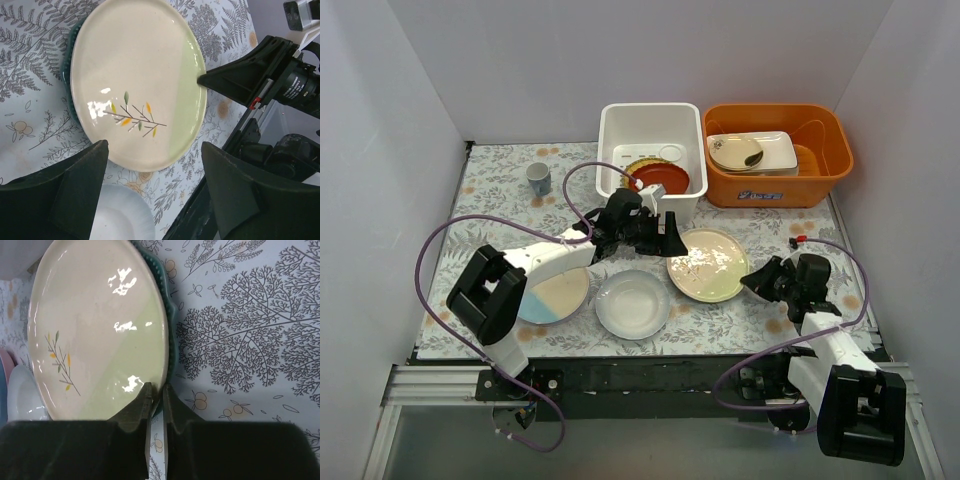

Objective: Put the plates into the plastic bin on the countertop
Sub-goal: Pick up the plate at the center of the board.

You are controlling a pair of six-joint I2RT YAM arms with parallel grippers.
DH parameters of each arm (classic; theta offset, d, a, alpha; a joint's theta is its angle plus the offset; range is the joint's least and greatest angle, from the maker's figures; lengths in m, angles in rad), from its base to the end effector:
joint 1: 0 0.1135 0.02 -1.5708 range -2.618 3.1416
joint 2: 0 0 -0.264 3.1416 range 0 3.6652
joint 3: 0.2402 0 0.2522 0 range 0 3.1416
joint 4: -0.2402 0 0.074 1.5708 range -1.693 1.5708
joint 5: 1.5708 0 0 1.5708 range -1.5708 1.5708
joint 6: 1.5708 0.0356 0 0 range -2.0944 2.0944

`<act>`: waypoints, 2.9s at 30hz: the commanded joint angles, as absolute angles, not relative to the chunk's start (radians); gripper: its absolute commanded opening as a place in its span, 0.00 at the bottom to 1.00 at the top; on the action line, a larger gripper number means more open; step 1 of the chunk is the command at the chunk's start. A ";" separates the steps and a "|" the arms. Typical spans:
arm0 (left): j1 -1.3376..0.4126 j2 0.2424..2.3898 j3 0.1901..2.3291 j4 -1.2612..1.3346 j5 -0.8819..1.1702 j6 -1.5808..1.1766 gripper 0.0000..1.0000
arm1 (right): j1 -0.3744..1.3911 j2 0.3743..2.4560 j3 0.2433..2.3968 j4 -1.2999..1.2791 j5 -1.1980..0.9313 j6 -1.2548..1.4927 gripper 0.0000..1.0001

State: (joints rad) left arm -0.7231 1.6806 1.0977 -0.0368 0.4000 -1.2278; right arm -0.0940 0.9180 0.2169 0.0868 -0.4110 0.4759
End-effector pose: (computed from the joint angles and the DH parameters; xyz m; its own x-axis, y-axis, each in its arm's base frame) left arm 0.2708 -0.2575 0.2291 -0.9443 -0.3235 -0.0608 -0.1252 0.5236 -0.8427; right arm 0.1732 -0.0020 0.1496 -0.6196 0.4803 -0.6209 0.0505 0.8137 0.5791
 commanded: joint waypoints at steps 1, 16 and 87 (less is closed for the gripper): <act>-0.730 1.683 1.085 -0.025 0.384 -1.223 0.74 | -0.084 0.965 0.218 0.129 -0.448 0.448 0.11; -0.733 1.687 1.039 -0.026 0.367 -1.230 0.74 | -0.091 0.782 0.219 0.077 -0.426 0.486 0.01; -0.781 1.640 1.029 0.201 0.597 -1.463 0.59 | -0.147 0.767 0.127 0.190 -0.505 0.552 0.01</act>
